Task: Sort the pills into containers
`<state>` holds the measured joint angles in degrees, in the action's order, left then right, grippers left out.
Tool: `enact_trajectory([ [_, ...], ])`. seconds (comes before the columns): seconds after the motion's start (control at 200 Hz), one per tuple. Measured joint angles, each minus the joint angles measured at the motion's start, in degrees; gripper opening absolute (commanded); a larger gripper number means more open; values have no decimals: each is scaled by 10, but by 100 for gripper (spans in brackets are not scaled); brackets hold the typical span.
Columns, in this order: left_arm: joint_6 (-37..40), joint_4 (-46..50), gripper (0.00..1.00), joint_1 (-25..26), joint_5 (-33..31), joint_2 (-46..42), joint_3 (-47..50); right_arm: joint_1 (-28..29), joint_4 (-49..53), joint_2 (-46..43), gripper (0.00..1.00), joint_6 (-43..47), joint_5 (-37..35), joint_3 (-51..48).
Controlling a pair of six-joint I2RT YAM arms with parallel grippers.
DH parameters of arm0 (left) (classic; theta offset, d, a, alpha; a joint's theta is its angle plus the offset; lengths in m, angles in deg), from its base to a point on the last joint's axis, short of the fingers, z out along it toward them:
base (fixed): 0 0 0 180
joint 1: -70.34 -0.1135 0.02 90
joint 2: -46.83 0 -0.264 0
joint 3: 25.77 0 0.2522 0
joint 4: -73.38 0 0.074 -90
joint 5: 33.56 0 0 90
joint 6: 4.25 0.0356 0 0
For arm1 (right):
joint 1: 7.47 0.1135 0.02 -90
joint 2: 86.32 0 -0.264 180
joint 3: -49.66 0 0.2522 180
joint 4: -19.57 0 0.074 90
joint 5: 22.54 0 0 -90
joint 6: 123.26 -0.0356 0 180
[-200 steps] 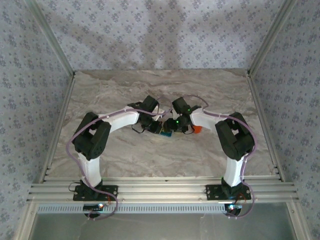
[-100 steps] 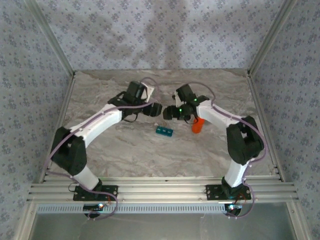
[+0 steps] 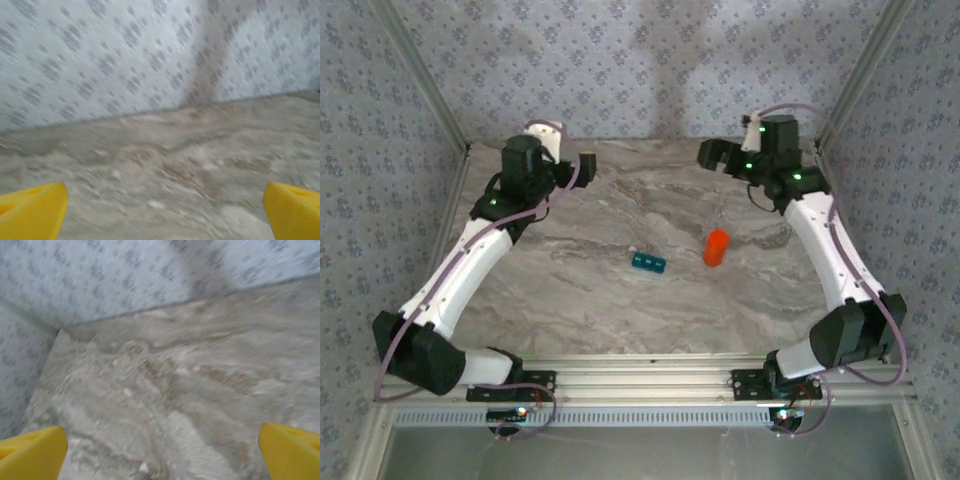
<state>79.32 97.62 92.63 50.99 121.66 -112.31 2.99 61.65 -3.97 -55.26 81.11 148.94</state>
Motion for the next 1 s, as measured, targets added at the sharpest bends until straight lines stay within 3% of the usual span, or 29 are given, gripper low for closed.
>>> enact_trajectory([
  [0.25, 60, -79, 99, -67, -90, -67, 130, -141, -72, -101, 100, 25, -97, -144],
  [0.41, 72, -117, 99, -127, -91, -116, 257, -189, -148, -113, 100, 49, -171, -278],
  [0.73, 101, -251, 99, -150, -75, -158, 503, -203, -370, -107, 100, 112, -221, -543],
  [0.999, 103, -437, 99, -168, -35, -5, 545, -185, -552, -75, 100, 186, -195, -640],
])
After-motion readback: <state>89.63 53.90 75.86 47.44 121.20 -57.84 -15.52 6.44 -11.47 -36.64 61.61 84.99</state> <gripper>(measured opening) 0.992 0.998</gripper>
